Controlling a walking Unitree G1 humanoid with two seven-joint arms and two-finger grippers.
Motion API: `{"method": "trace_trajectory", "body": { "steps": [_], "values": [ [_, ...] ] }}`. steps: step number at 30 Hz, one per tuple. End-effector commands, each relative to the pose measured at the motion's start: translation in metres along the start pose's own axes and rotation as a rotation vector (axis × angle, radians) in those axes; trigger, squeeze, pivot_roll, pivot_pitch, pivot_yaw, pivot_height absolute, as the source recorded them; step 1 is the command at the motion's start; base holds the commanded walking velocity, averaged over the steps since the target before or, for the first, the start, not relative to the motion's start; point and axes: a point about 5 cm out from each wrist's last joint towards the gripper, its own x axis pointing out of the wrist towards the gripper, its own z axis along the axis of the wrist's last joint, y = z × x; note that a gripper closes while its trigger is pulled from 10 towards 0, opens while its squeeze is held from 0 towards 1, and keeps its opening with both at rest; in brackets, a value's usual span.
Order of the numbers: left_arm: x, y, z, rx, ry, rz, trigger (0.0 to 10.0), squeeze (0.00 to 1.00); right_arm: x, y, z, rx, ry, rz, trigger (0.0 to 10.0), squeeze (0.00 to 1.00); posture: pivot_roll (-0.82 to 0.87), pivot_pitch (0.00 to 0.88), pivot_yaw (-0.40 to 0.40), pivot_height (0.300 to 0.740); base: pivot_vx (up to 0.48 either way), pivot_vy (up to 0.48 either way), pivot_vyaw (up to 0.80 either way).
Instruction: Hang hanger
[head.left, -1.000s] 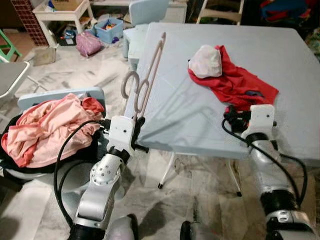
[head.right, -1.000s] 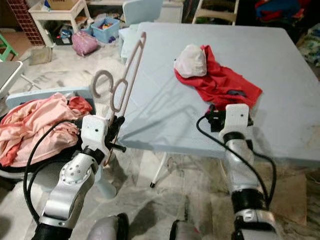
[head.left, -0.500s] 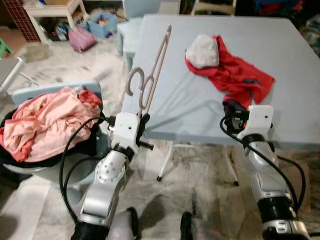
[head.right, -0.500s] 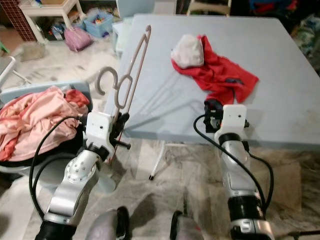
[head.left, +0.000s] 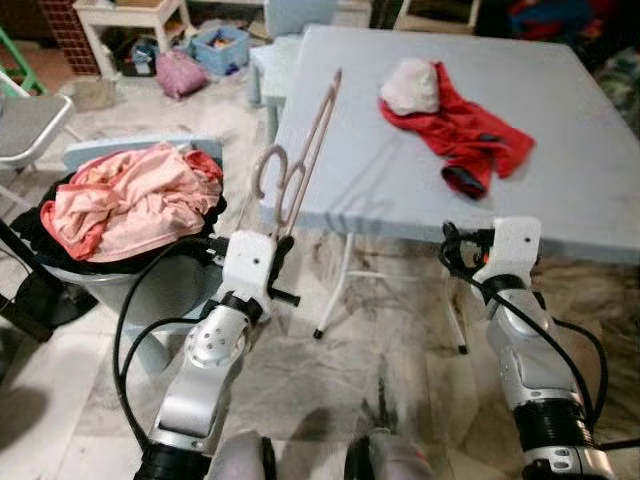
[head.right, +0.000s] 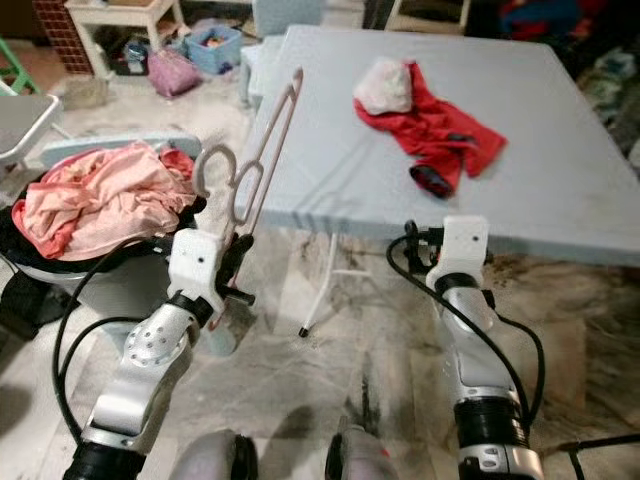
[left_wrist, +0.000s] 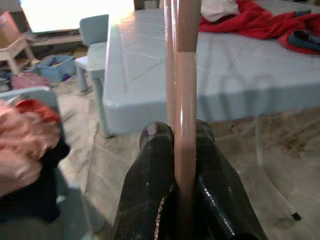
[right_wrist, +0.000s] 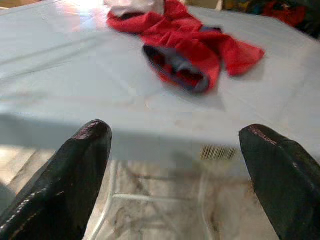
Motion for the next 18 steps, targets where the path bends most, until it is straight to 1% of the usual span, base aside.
{"method": "trace_trajectory", "body": {
  "steps": [1, 7, 10, 12, 14, 15, 16, 18],
  "values": [
    [0.001, -0.003, 0.002, 0.004, -0.006, -0.008, 10.0, 0.0, 0.001, 0.001, 0.002, 0.012, 0.004, 0.011, 10.0, 0.0, -0.02, 0.089, 0.009, 0.74, 0.0, 0.0, 0.0],
    [0.001, -0.003, 0.002, 0.007, -0.006, -0.01, 10.0, 0.0, 0.002, 0.001, 0.001, 0.001, 0.021, 0.018, 10.0, 0.0, -0.02, 0.089, 0.009, 0.74, 0.0, 0.0, 0.0],
    [0.0, -0.003, 0.002, 0.005, -0.008, -0.013, 10.0, 0.0, 0.005, 0.004, 0.001, -0.029, 0.037, 0.055, 10.0, 0.0, -0.02, 0.092, 0.008, 0.74, 0.0, 0.0, 0.0],
    [0.0, -0.003, 0.002, 0.003, -0.01, -0.015, 10.0, 0.0, 0.005, 0.006, 0.001, -0.032, 0.035, 0.068, 10.0, 0.0, -0.02, 0.092, 0.007, 0.74, 0.0, 0.0, 0.0],
    [-0.002, -0.004, -0.005, 0.02, 0.032, -0.041, 10.0, 0.0, 0.007, 0.008, 0.004, 0.029, 0.019, 0.095, 10.0, 0.0, -0.02, 0.092, 0.005, 0.74, 0.0, 0.0, 0.0],
    [-0.003, -0.004, -0.008, 0.016, 0.053, -0.061, 10.0, 0.0, 0.008, 0.008, 0.005, 0.031, 0.026, 0.105, 10.0, 0.0, -0.02, 0.092, 0.005, 0.74, 0.0, 0.0, 0.0],
    [-0.005, -0.003, -0.014, 0.013, 0.091, -0.091, 10.0, 0.0, 0.008, 0.008, 0.007, 0.012, 0.025, 0.141, 10.0, 0.0, -0.02, 0.092, 0.005, 0.74, 0.0, 0.0, 0.0],
    [-0.007, 0.0, -0.019, 0.022, 0.129, -0.11, 10.0, 0.0, 0.008, 0.007, 0.011, -0.028, 0.003, 0.192, 10.0, 0.0, -0.02, 0.092, 0.005, 0.74, 0.0, 0.0, 0.0]
  ]
}}
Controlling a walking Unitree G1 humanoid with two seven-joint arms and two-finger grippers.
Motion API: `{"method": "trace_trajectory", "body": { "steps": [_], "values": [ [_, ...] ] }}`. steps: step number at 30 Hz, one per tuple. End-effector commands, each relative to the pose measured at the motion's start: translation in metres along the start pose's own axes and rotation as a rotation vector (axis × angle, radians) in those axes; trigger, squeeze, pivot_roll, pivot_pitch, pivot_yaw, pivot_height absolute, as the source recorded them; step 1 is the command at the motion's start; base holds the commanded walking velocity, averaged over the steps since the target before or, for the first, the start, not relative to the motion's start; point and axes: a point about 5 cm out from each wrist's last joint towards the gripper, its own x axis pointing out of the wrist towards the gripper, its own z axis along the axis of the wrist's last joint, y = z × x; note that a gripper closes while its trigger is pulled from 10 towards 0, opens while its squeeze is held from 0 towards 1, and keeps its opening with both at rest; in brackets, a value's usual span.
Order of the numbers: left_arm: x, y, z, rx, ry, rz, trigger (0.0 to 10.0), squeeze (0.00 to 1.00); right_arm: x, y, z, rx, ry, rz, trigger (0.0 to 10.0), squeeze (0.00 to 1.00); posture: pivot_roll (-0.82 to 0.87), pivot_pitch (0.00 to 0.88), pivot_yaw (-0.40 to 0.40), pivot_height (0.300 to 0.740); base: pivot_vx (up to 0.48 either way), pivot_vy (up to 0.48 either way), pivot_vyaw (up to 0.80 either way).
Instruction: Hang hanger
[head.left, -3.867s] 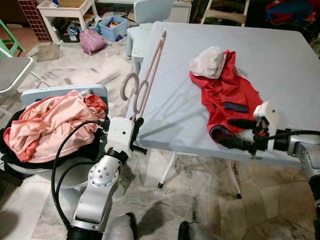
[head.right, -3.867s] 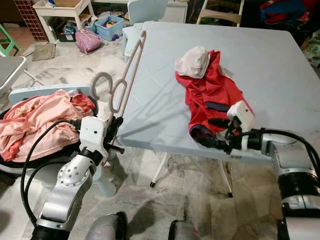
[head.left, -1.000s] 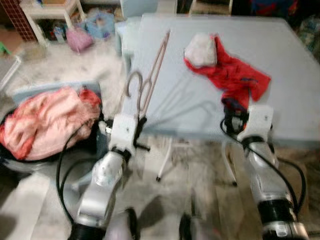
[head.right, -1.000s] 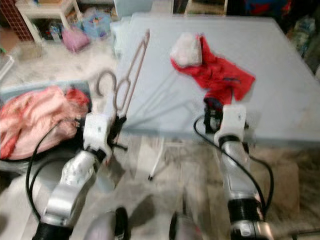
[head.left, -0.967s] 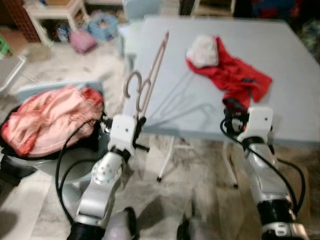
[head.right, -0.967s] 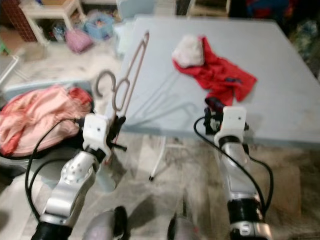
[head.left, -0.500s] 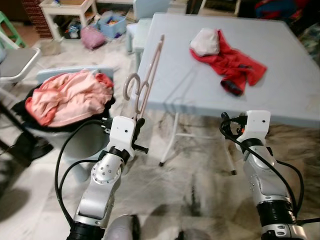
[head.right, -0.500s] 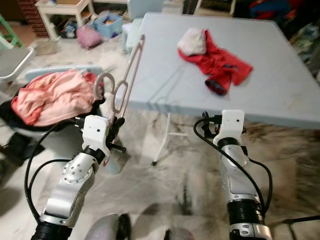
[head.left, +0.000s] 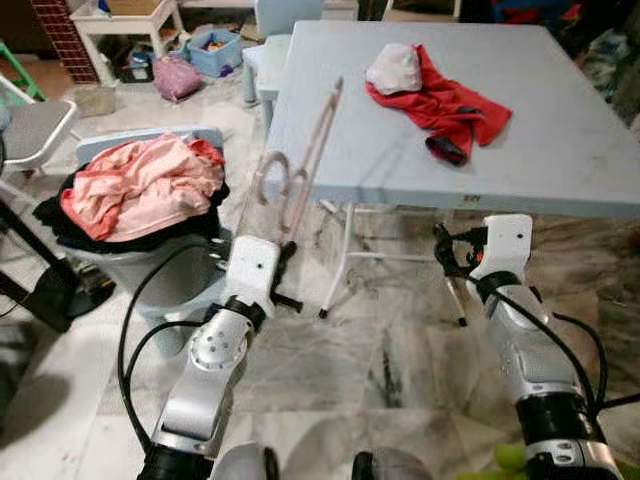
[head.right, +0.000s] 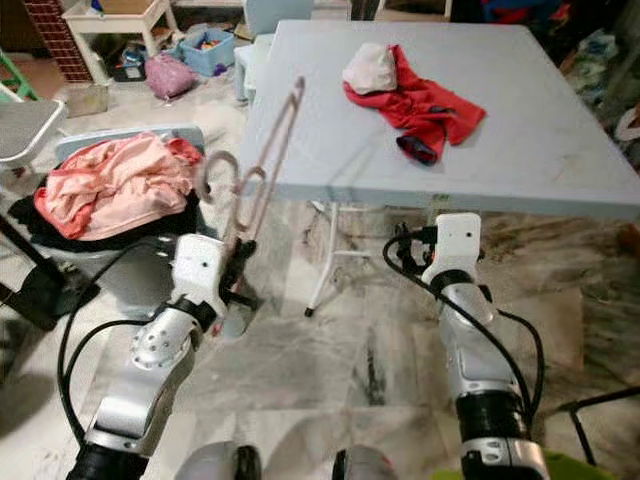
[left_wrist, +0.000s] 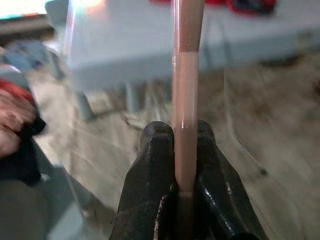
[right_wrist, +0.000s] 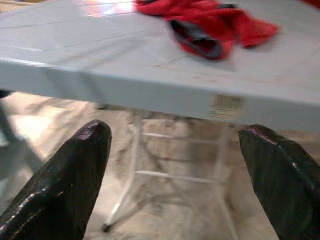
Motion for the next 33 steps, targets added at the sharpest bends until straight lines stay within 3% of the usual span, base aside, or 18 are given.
{"method": "trace_trajectory", "body": {
  "steps": [1, 4, 6, 10, 11, 15, 18, 20, 22, 26, 33],
  "values": [
    [-0.006, 0.002, -0.01, -0.017, 0.069, -0.073, 10.0, 0.0, 0.001, -0.002, 0.009, -0.086, -0.031, 0.075, 10.0, 0.0, -0.02, 0.092, 0.005, 0.74, 0.0, 0.0, 0.0],
    [-0.013, 0.001, -0.017, -0.041, 0.123, -0.17, 10.0, 0.0, -0.001, -0.003, 0.012, -0.212, -0.039, 0.185, 10.0, 0.0, -0.02, 0.091, 0.009, 0.74, 0.0, 0.0, 0.0],
    [-0.02, 0.001, -0.025, -0.011, 0.195, -0.248, 10.0, 0.0, -0.003, -0.006, 0.013, -0.268, -0.031, 0.263, 10.0, 0.0, -0.02, 0.091, 0.009, 0.74, 0.0, 0.0, 0.0],
    [-0.041, 0.009, -0.043, 0.04, 0.355, -0.427, 10.0, 0.0, -0.017, -0.023, 0.007, -0.486, 0.072, 0.522, 10.0, 0.0, -0.02, 0.087, 0.013, 0.74, 0.0, 0.0, 0.0],
    [-0.041, 0.009, -0.043, 0.04, 0.355, -0.427, 10.0, 0.0, -0.017, -0.023, 0.007, -0.486, 0.072, 0.522, 10.0, 0.0, -0.02, 0.087, 0.013, 0.74, 0.0, 0.0, 0.0],
    [-0.05, 0.009, -0.039, 0.05, 0.379, -0.579, 10.0, 0.0, -0.033, -0.045, 0.009, -0.64, 0.179, 0.681, 10.0, 0.0, -0.02, 0.085, 0.017, 0.74, 0.0, 0.0, 0.0],
    [-0.053, 0.009, -0.041, 0.067, 0.405, -0.631, 10.0, 0.0, -0.036, -0.052, 0.014, -0.637, 0.19, 0.723, 10.0, 0.0, -0.02, 0.081, 0.024, 0.74, 0.0, 0.0, 0.0],
    [-0.057, 0.01, -0.046, 0.11, 0.432, -0.669, 10.0, 0.0, -0.04, -0.057, 0.016, -0.681, 0.211, 0.776, 10.0, 0.0, -0.02, 0.08, 0.025, 0.74, 0.0, 0.0, 0.0],
    [-0.059, 0.012, -0.048, 0.135, 0.446, -0.694, 10.0, 0.0, -0.047, -0.06, 0.013, -0.698, 0.261, 0.874, 10.0, 0.0, -0.02, 0.078, 0.026, 0.74, 0.0, 0.0, 0.0],
    [-0.065, 0.013, -0.051, 0.17, 0.487, -0.778, 10.0, 0.0, -0.047, -0.063, 0.015, -0.736, 0.29, 0.918, 10.0, 0.0, -0.02, 0.079, 0.023, 0.74, 0.0, 0.0, 0.0],
    [-0.064, 0.013, -0.052, 0.224, 0.494, -0.848, 10.0, 0.0, -0.044, -0.048, 0.022, -0.713, 0.288, 1.063, 10.0, 0.0, -0.02, 0.081, 0.022, 0.74, 0.0, 0.0, 0.0]
  ]
}}
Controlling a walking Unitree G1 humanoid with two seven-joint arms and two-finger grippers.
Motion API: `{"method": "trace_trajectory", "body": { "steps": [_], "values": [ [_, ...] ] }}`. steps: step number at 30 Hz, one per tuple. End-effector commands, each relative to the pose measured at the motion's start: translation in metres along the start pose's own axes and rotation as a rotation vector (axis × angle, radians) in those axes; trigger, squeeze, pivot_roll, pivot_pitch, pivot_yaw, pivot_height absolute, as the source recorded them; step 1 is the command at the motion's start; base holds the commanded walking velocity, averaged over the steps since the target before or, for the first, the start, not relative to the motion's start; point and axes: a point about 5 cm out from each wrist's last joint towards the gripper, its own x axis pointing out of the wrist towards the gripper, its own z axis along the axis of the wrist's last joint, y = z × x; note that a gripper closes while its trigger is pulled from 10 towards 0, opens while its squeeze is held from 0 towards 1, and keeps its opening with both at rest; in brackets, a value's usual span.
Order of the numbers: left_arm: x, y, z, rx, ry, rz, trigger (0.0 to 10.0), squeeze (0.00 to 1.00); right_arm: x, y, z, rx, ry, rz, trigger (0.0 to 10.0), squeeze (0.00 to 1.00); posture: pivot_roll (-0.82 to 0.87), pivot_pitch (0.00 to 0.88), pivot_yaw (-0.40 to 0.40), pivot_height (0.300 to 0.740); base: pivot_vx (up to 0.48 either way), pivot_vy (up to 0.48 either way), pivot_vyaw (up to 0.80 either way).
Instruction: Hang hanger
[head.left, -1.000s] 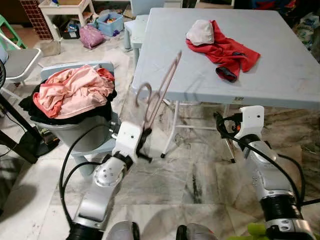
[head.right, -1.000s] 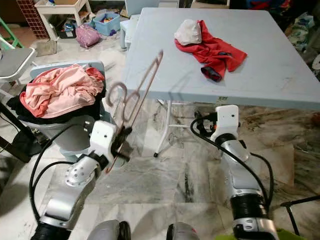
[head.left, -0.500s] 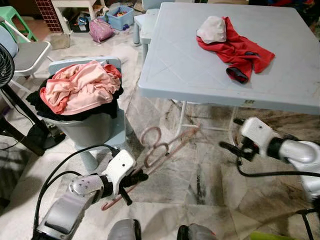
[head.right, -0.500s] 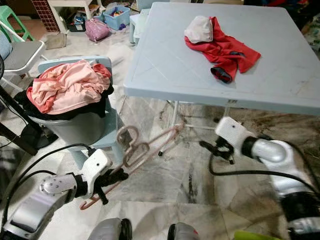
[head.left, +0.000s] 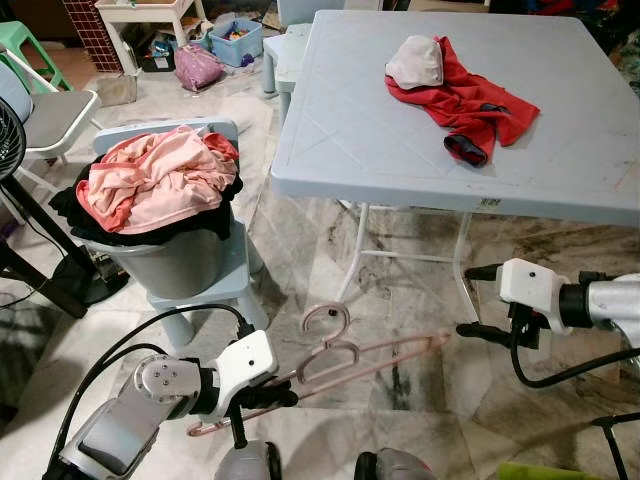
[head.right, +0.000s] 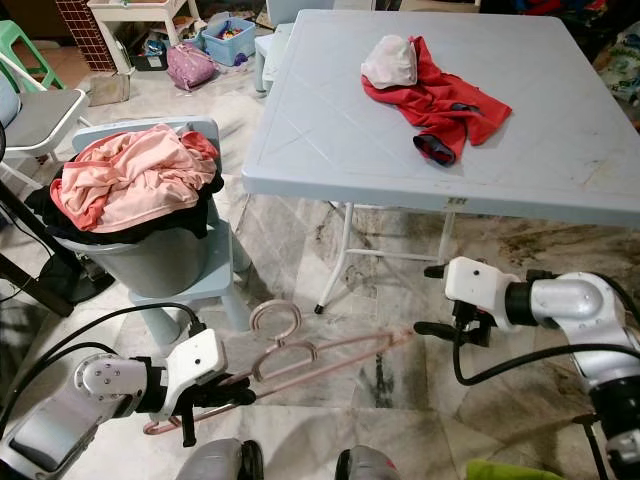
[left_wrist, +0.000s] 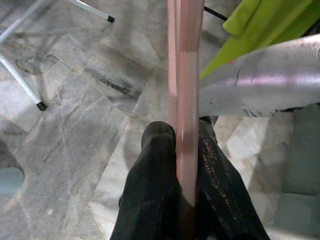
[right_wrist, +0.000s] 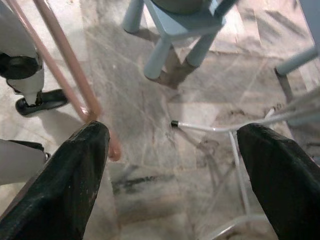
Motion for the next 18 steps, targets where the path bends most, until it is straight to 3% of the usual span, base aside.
{"method": "trace_trajectory", "body": {
  "steps": [1, 8, 18],
  "values": [
    [-0.003, 0.002, 0.0, 0.036, 0.016, -0.01, 10.0, 0.0, 0.004, 0.006, 0.008, -0.011, -0.023, 0.112, 10.0, 0.0, -0.02, 0.081, 0.022, 0.74, 0.0, 0.0, 0.0],
    [-0.005, 0.007, -0.003, 0.116, 0.041, -0.025, 10.0, 0.0, -0.004, 0.015, 0.006, -0.008, 0.028, 0.284, 10.0, 0.0, -0.03, 0.079, 0.02, 0.74, 0.0, 0.0, 0.0],
    [0.001, 0.025, 0.007, 0.181, -0.007, -0.006, 10.0, 0.0, 0.013, 0.018, 0.019, -0.012, -0.037, 0.288, 10.0, 0.0, -0.03, 0.081, 0.029, 0.74, 0.0, 0.0, 0.0]
  ]
}}
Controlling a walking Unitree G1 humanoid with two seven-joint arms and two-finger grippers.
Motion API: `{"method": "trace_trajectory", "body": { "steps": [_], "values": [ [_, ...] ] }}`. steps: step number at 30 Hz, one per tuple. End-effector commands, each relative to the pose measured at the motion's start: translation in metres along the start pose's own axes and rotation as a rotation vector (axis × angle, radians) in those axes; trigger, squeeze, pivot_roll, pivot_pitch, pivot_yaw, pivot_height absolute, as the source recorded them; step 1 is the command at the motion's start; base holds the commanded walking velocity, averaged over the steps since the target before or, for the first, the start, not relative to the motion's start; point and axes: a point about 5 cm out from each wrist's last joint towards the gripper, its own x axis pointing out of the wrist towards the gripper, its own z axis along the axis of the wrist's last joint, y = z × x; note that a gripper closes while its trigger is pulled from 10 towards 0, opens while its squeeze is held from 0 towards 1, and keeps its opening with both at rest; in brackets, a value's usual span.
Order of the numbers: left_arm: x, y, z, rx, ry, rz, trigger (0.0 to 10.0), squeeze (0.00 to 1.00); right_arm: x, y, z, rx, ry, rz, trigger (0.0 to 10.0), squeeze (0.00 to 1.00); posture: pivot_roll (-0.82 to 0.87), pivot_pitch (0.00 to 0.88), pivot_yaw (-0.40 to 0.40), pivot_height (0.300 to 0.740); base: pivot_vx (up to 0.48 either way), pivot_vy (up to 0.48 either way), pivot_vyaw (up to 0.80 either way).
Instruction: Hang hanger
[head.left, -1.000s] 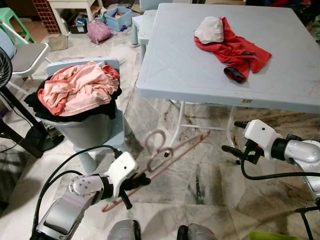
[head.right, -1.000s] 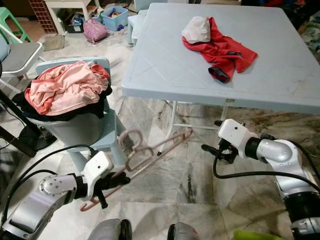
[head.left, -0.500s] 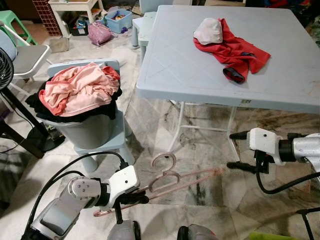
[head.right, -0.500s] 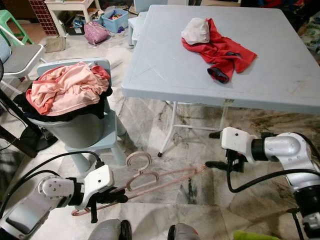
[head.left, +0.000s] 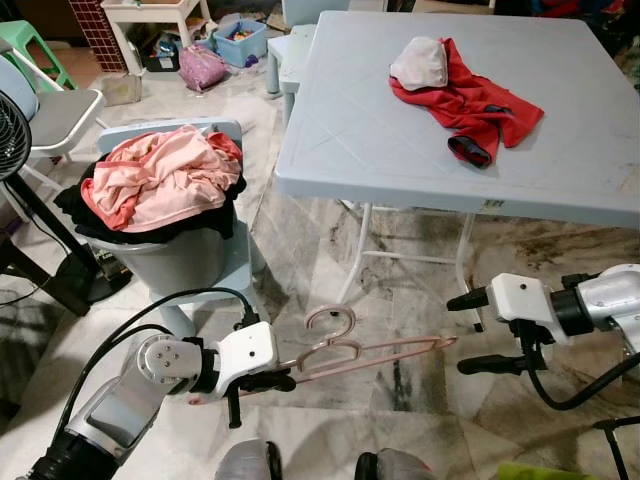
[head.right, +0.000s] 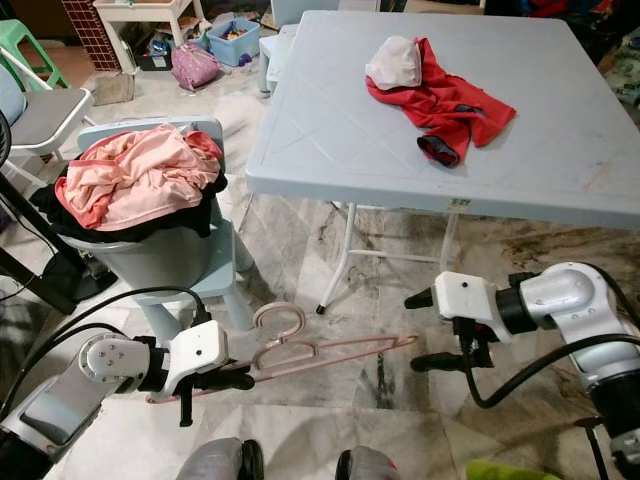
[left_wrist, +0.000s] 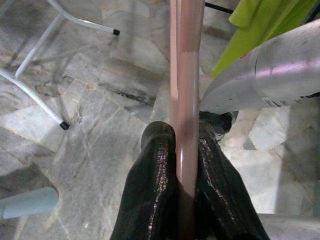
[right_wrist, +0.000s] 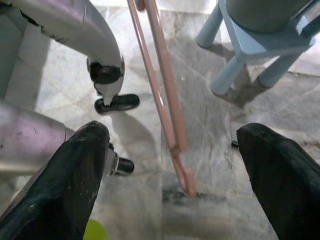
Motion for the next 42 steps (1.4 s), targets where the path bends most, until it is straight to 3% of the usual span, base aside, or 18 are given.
{"method": "trace_trajectory", "body": {
  "steps": [1, 6, 7, 9, 10, 12, 13, 22, 31, 42],
  "values": [
    [0.0, 0.003, 0.001, 0.024, 0.003, -0.006, 10.0, 0.0, 0.006, 0.001, 0.004, -0.02, 0.002, 0.016, 10.0, 0.0, -0.03, 0.081, 0.029, 0.74, 0.0, 0.0, 0.0],
    [0.009, 0.005, 0.006, 0.05, -0.013, -0.016, 10.0, 0.0, 0.021, 0.007, -0.001, -0.023, 0.035, 0.024, 10.0, 0.0, -0.04, 0.083, 0.037, 0.74, 0.0, 0.0, 0.0],
    [0.011, 0.005, 0.007, 0.063, -0.018, -0.02, 10.0, 0.0, 0.024, 0.007, -0.003, -0.021, 0.044, 0.02, 6.1, 0.0, -0.04, 0.084, 0.038, 0.74, 0.0, 0.0, 0.0],
    [0.013, 0.006, 0.007, 0.069, -0.021, -0.019, 10.0, 0.0, 0.027, 0.007, -0.004, -0.026, 0.057, 0.011, 6.1, 0.0, -0.04, 0.085, 0.041, 0.74, 0.0, 0.0, 0.0],
    [0.014, 0.006, 0.007, 0.072, -0.022, -0.021, 10.0, 0.0, 0.028, 0.007, -0.005, -0.029, 0.065, 0.005, 3.6, 0.0, -0.04, 0.085, 0.041, 0.74, 0.0, 0.0, 0.0],
    [0.014, 0.007, 0.007, 0.075, -0.022, -0.025, 10.0, 0.0, 0.03, 0.008, -0.006, -0.031, 0.071, 0.0, 3.6, 0.0, -0.04, 0.085, 0.041, 0.74, 0.0, 0.0, 0.0],
    [0.015, 0.007, 0.008, 0.078, -0.025, -0.024, 10.0, 0.0, 0.032, 0.007, -0.007, -0.036, 0.081, -0.015, 0.0, 0.0, -0.05, 0.087, 0.044, 0.74, 0.0, 0.0, 0.0],
    [0.024, 0.014, 0.016, 0.136, -0.064, 0.004, 10.0, 0.0, 0.045, 0.013, -0.013, -0.039, 0.103, -0.037, 0.0, 0.0, -0.05, 0.087, 0.055, 0.74, 0.0, 0.0, 0.0],
    [0.032, 0.027, 0.022, 0.224, -0.108, 0.07, 10.0, 0.0, 0.032, -0.006, -0.016, -0.074, 0.163, -0.118, 0.0, 0.0, -0.05, 0.087, 0.058, 0.74, 0.0, 0.0, 0.0],
    [0.039, 0.024, 0.016, 0.233, -0.108, 0.041, 10.0, 0.0, 0.024, -0.017, -0.014, -0.09, 0.174, -0.167, 0.0, 0.0, -0.05, 0.087, 0.065, 0.74, 0.0, 0.0, 0.0]
  ]
}}
